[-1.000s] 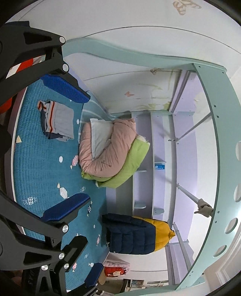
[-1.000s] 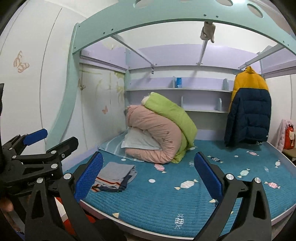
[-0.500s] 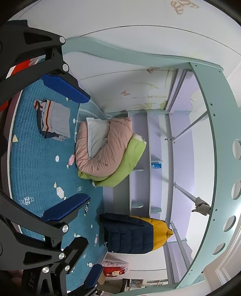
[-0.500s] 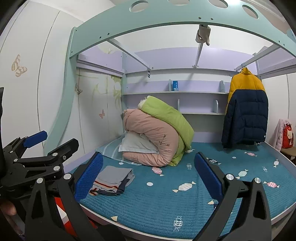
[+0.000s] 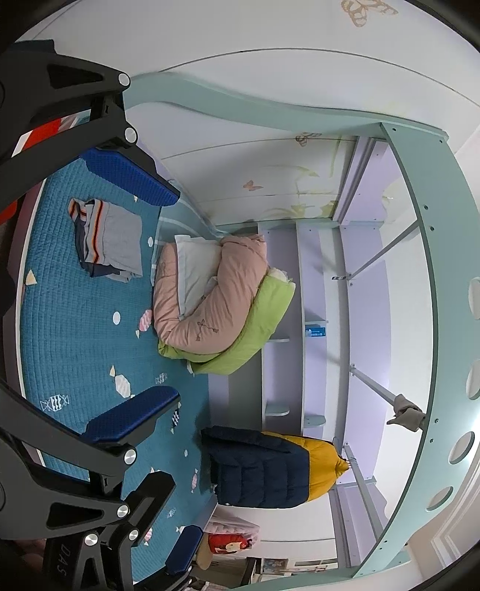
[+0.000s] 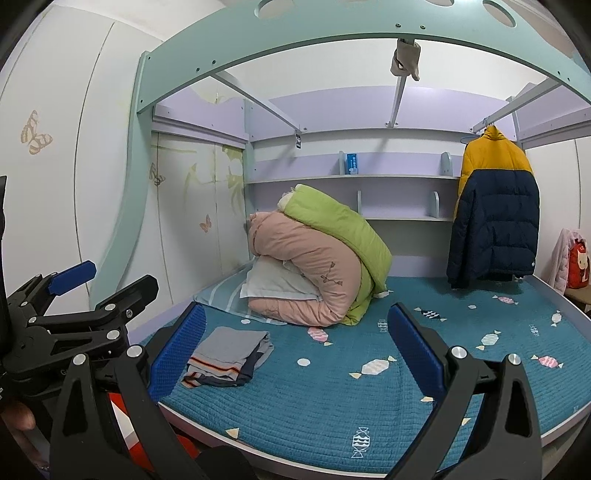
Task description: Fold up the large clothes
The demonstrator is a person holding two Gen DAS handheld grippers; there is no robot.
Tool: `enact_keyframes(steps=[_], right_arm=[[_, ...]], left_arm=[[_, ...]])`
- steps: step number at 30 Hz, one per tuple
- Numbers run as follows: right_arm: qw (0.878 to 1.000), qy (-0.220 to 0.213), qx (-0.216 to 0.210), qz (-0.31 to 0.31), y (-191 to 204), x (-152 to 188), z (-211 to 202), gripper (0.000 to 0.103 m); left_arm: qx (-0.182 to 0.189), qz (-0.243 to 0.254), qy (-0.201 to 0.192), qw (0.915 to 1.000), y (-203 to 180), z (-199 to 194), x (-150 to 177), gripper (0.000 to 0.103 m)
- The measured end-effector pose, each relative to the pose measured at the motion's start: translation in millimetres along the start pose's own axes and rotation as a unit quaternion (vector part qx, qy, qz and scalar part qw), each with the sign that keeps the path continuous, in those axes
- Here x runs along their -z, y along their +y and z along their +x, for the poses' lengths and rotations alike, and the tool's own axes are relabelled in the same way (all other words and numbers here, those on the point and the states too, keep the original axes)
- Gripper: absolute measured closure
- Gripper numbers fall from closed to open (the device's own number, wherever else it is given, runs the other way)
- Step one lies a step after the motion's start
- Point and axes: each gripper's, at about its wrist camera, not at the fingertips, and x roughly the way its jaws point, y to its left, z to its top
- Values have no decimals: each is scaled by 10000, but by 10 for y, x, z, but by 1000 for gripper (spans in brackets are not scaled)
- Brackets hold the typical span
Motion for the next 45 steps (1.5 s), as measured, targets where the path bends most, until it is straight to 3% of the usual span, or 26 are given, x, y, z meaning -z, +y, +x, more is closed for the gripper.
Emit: enact_keyframes(steps=[45], right_arm=[[10000,48,-16,48,1,19,30,8]], left_arm=[[45,15,14,10000,97,38,-3,5]])
